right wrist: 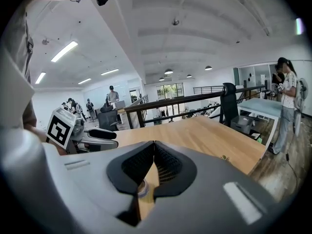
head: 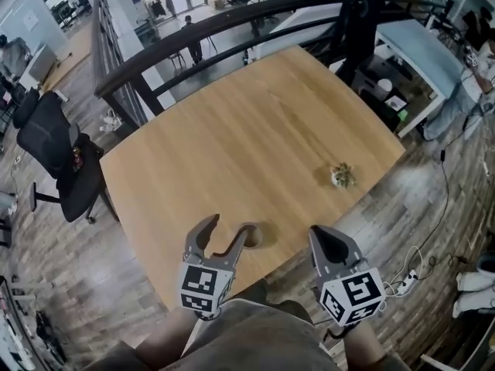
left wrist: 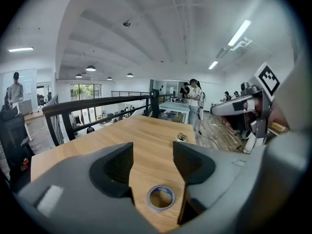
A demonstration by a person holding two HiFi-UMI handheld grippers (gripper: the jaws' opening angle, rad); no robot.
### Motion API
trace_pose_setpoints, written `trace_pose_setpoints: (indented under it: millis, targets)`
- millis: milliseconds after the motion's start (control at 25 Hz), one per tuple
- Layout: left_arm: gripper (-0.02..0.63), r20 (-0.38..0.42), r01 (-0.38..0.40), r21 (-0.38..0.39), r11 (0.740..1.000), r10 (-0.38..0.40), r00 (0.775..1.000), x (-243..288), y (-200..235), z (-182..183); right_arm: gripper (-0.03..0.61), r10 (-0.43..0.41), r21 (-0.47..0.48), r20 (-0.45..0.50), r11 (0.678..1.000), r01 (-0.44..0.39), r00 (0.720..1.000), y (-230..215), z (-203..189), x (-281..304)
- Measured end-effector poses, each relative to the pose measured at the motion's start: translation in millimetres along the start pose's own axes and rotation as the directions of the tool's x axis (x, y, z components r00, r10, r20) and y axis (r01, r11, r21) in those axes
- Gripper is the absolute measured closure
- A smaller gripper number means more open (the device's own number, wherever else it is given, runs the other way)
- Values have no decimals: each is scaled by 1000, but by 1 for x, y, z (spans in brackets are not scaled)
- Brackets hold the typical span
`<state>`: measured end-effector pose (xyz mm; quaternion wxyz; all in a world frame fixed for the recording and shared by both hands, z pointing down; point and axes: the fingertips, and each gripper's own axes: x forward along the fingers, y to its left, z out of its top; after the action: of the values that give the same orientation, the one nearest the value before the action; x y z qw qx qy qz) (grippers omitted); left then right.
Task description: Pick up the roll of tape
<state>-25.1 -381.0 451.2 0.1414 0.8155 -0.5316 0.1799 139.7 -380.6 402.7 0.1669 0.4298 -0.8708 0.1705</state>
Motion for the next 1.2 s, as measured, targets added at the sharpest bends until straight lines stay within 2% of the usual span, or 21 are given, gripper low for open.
trace_pose_setpoints:
  millis: [400,640,960,1200]
  targets:
    - [357,-148,-54,-42,998,48,988,31,6,-53,568,107,9,-102,994,-106,989,-18,-35,45]
    - [357,-230,-104,-59,993,88,969,46,4,-86,568,204,28,-177,979,-202,963,-18,-63,69]
    - [360,-315,-136,-62,989,110,943,60,0,-128,568,248,19,-265,968,-252,932,-23,-103,87]
    - [369,-369,-152,-152,977,86,925,71,-3,-163,568,274,72,-317,962,-265,908,-24,-123,91]
